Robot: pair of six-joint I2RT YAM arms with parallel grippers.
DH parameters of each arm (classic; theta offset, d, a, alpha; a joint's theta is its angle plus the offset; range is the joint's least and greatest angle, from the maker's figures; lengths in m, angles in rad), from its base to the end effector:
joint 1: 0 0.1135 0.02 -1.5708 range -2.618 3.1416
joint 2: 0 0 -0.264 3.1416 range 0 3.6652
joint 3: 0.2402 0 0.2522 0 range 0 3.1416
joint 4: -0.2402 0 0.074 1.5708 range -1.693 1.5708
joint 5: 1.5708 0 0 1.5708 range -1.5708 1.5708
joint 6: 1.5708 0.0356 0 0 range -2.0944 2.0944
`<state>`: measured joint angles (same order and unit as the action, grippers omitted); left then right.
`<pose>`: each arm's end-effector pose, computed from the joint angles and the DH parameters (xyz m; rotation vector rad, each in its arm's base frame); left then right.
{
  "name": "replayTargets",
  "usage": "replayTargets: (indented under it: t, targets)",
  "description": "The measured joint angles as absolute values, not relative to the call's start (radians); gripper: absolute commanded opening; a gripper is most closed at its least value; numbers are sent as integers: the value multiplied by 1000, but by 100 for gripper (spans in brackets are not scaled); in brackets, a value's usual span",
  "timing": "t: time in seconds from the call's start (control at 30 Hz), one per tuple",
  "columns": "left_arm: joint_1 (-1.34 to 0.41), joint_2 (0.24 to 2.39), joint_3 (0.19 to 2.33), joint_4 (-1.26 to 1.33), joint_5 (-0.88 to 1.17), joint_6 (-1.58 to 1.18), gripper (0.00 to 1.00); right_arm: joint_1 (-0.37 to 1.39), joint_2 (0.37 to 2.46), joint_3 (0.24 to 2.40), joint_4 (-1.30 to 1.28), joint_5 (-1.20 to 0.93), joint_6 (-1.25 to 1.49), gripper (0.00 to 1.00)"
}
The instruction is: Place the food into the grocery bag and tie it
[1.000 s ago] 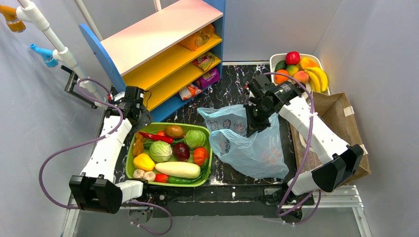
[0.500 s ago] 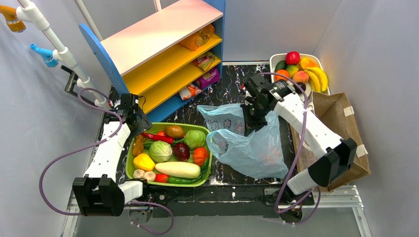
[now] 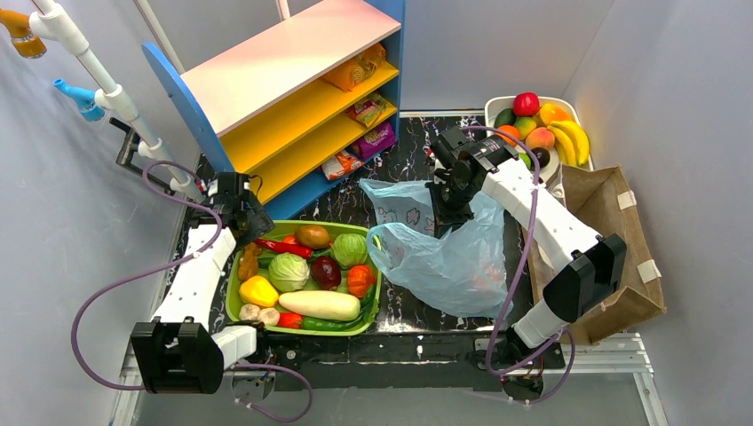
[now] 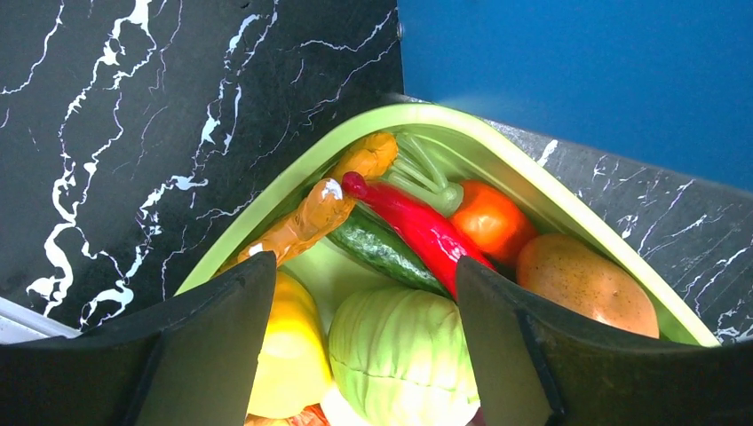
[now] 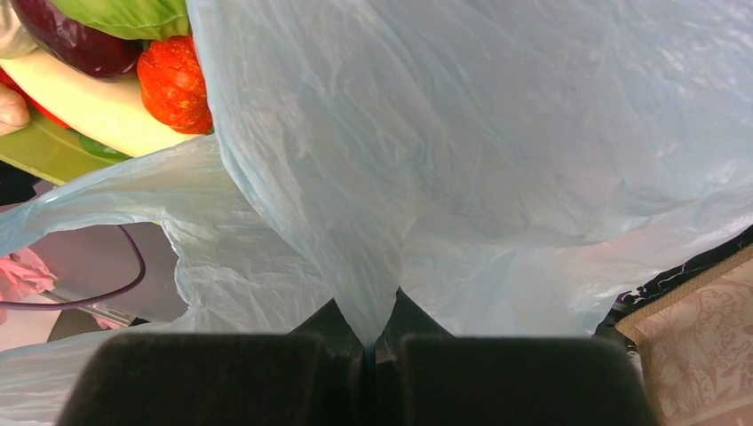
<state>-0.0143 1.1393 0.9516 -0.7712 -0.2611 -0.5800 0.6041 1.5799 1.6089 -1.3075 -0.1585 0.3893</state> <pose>0.2238 0.0060 0.2778 -0.7917 2.3553 0.0821 0.2412 0.1733 0.3400 -0.3483 2.9114 0.4104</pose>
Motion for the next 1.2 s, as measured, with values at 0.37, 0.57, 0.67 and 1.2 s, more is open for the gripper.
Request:
replayTargets:
  t: [0.37,0.57,0.67,1.2]
  targets:
    - [-10,1174,942,-770,-302,-632,63,604,1577,1605,-1308,-152,389,1]
    - [26,1179,934,-771,-308,-616,62,604,1558,1586,-1307,-151,389,1]
    - [53,1184,929,-745,-329,-601,61,604,1549,1581,-1305,-151,389,1]
    - [71,1219,885,-604,-336,-466,50,604,1509,1538,-1300,-137,389,1]
